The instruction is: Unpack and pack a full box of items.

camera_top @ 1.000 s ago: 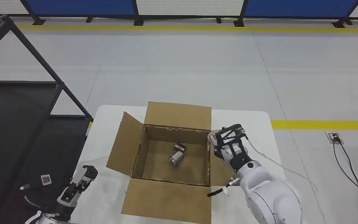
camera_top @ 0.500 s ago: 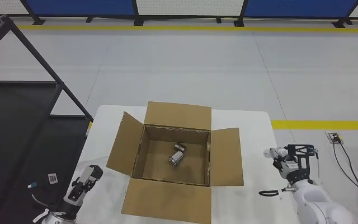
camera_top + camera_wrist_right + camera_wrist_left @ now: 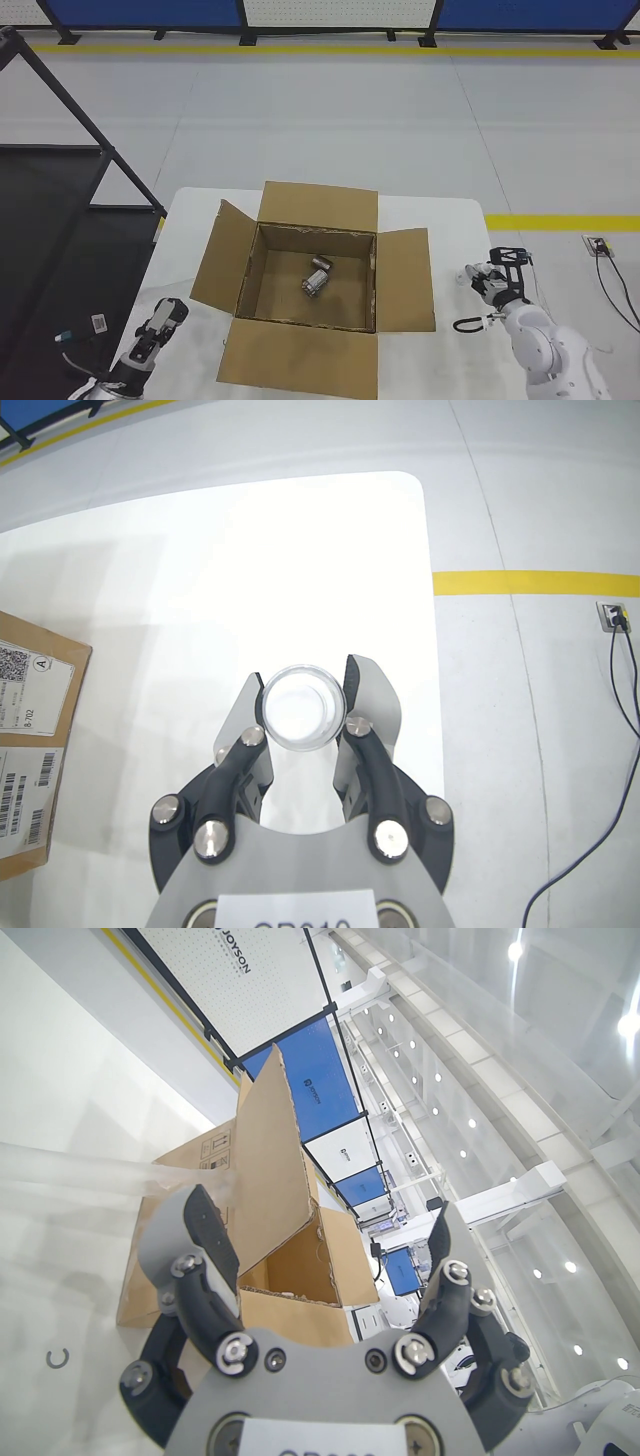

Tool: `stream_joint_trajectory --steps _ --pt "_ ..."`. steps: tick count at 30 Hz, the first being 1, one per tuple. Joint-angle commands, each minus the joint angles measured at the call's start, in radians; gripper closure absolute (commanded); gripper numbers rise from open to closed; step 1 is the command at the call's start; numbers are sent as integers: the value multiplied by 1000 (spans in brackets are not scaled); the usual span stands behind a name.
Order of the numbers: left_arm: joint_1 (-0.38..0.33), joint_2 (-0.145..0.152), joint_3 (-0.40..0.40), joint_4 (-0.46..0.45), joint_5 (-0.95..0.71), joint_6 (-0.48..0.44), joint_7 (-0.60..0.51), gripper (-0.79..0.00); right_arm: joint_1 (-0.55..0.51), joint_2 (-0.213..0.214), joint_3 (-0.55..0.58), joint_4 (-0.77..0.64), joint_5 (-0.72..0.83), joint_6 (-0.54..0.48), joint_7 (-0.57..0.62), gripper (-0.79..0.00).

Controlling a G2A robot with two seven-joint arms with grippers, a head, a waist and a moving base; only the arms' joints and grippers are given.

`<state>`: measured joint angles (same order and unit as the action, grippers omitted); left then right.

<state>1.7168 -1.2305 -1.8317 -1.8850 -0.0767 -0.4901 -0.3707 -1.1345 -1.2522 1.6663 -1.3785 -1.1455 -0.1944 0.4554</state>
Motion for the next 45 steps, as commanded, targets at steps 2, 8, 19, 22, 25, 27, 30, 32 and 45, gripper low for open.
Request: stream_joint_trajectory --steps 2,8,19,22,25,27,30,32,45 --pt "5 -1 1 -1 1 0 13 -785 29 5 -7 32 -10 -21 22 0" --pt "10 -1 10 -3 9 -5 27 -785 54 9 -25 51 -11 -28 37 -453" --pt "9 0 9 4 -2 -11 27 -785 31 16 -21 3 -5 -5 8 -785" --pt "8 1 4 5 -8 -13 23 -785 -27 17 4 -96 36 -3 -56 -785" --pt "6 3 -2 6 -16 -15 16 -785 -99 20 31 -213 81 -42 -109 -785" --pt "5 3 -5 7 -24 -17 13 -785 -136 20 35 -297 92 -46 -132 -785" --pt "10 4 -8 6 -32 -25 5 -785 -181 20 22 -420 117 -85 -165 -785" --pt "14 5 -13 7 -37 -30 2 -785 -194 20 0 -492 117 -115 -157 -785" --pt "48 9 -71 27 -103 -62 -14 -785 156 -11 -493 -538 112 -173 269 -785"
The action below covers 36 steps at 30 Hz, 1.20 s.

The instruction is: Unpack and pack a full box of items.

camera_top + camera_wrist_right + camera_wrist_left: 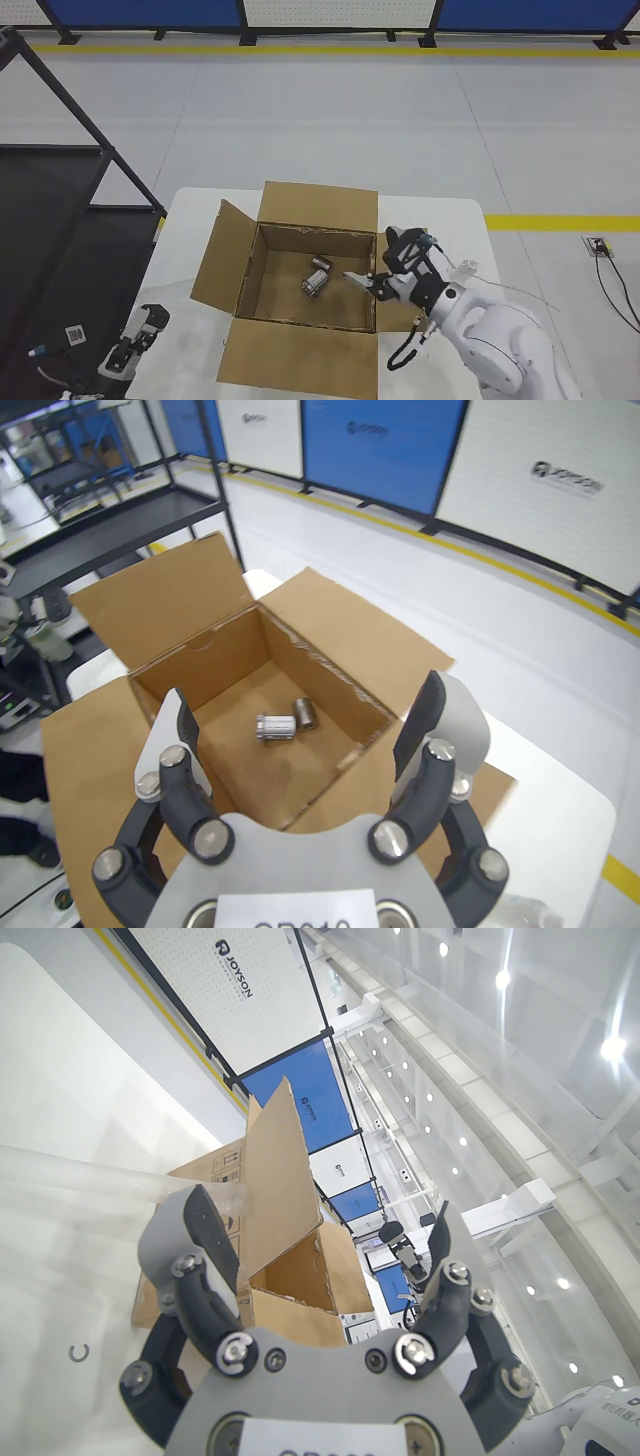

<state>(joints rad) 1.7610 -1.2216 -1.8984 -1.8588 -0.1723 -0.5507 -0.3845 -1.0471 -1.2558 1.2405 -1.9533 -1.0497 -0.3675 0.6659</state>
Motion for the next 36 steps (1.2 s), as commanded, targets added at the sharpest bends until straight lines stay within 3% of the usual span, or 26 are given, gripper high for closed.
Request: stream_joint_trajectory --steps 1,5,9,16,26,36 --pt "6 0 -10 1 -13 -4 0 -785 115 -15 -113 75 40 3 90 -785" --pt "17 1 -29 3 -38 -12 -5 -785 306 -57 -289 277 77 84 232 -785" --pt "27 2 -47 6 -61 -21 -12 -785 454 -108 -414 499 199 120 271 -785" --pt "28 4 -63 18 -85 -26 -29 -785 606 -186 -552 800 320 171 336 -785" --pt "21 6 -70 28 -96 -24 -44 -785 684 -275 -685 1003 248 359 330 -785" --pt "18 7 -79 40 -106 -25 -51 -785 714 -337 -717 1161 268 350 291 -785"
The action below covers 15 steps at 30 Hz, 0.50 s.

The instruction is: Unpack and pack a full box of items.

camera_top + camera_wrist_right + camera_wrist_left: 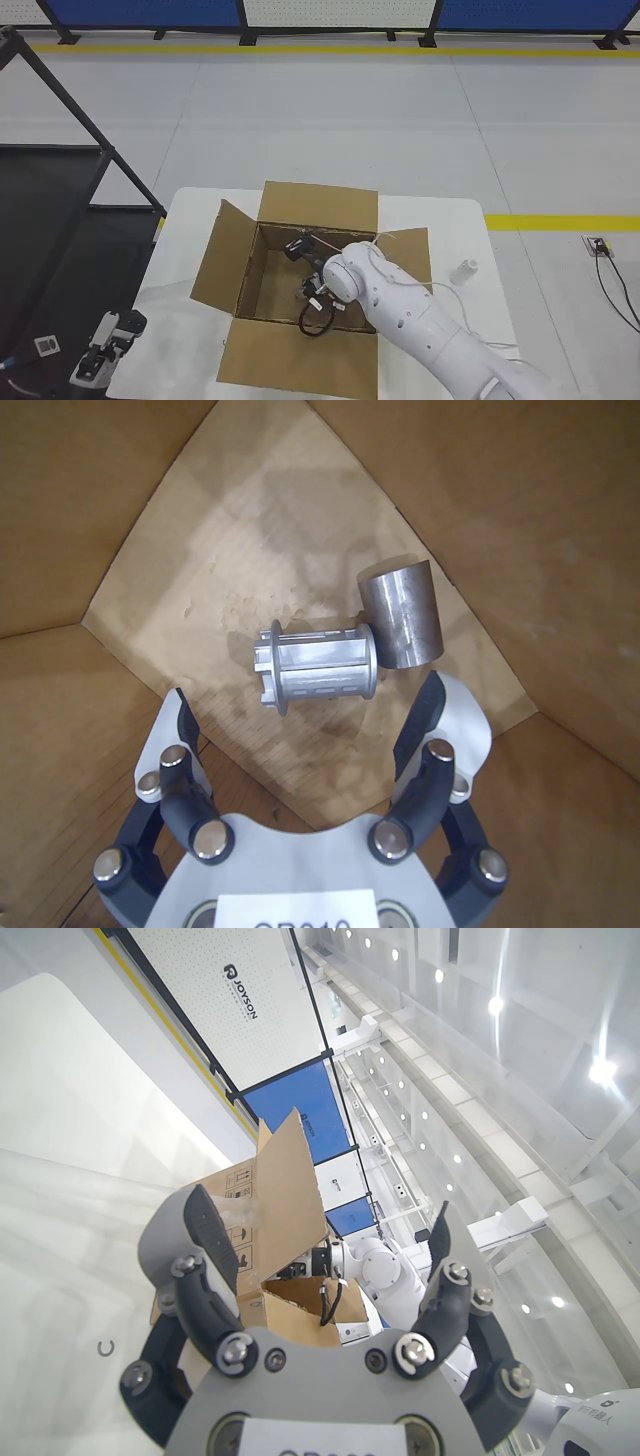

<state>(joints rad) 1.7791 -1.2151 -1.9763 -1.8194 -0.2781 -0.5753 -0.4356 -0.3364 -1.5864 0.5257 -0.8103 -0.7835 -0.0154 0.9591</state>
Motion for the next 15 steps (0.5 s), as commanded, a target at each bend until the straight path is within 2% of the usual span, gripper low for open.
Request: stream_joint_trajectory --steps 1,5,6,7,9,11,13,15 --pt "0 0 -2 1 -1 0 0 -785 6 -11 -4 33 2 -2 -5 -785" --pt "-1 0 -2 2 -2 1 1 -785 12 -30 -8 78 6 -7 -18 -785" --pt "-1 0 -2 2 -2 1 0 -785 12 -34 -8 88 9 -10 -21 -757" --pt "-2 0 -2 2 -2 2 0 -785 14 -37 -7 98 10 -13 -24 -720" --pt "-4 0 0 2 -1 3 1 -785 16 -43 -4 117 14 -23 -31 -588" --pt "-6 0 2 1 2 4 1 -785 18 -49 -3 133 14 -31 -36 -369" --pt "-7 0 4 0 5 4 1 -785 18 -54 -1 147 16 -37 -42 -354" --pt "-8 0 5 1 6 5 2 -785 19 -59 1 158 15 -43 -46 -277"
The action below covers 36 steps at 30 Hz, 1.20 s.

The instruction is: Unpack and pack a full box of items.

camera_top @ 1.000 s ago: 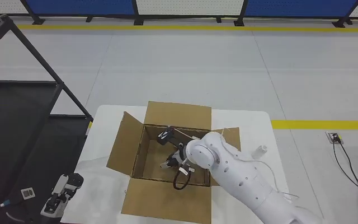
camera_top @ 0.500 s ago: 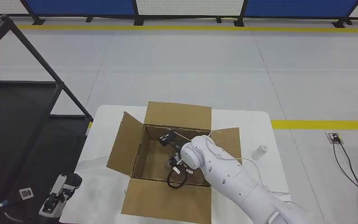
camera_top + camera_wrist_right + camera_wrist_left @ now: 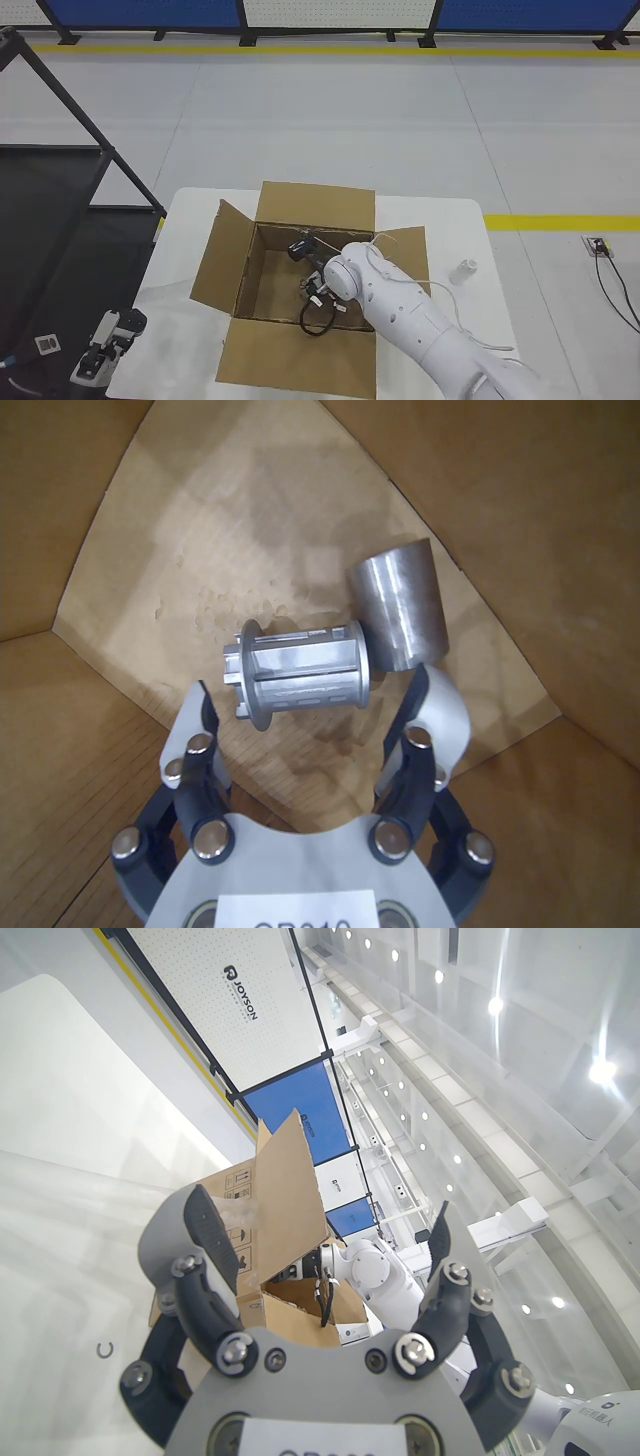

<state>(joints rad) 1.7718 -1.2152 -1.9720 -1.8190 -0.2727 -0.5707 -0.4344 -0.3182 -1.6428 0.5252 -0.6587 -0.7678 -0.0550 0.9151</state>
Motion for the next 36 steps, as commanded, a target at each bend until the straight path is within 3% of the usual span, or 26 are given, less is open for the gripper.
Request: stream_joint_trajectory --steps 1,9,14,23,29,36 --pt "-1 0 1 0 1 0 1 -785 2 -4 3 11 -1 -5 -5 -271" --pt "-5 -1 6 -1 9 4 7 -785 9 -14 18 33 -12 -20 -15 -265" --pt "-8 -1 11 0 16 7 12 -785 8 -13 33 30 -20 -31 -21 0" --pt "-20 -1 22 1 28 17 19 -785 -24 30 104 -92 -21 -164 -26 0" --pt "-32 -1 36 -2 41 25 19 -785 -133 105 211 -373 -108 -157 -11 0" --pt "-49 0 66 -17 63 36 5 -785 -437 220 461 -955 -358 -23 92 0"
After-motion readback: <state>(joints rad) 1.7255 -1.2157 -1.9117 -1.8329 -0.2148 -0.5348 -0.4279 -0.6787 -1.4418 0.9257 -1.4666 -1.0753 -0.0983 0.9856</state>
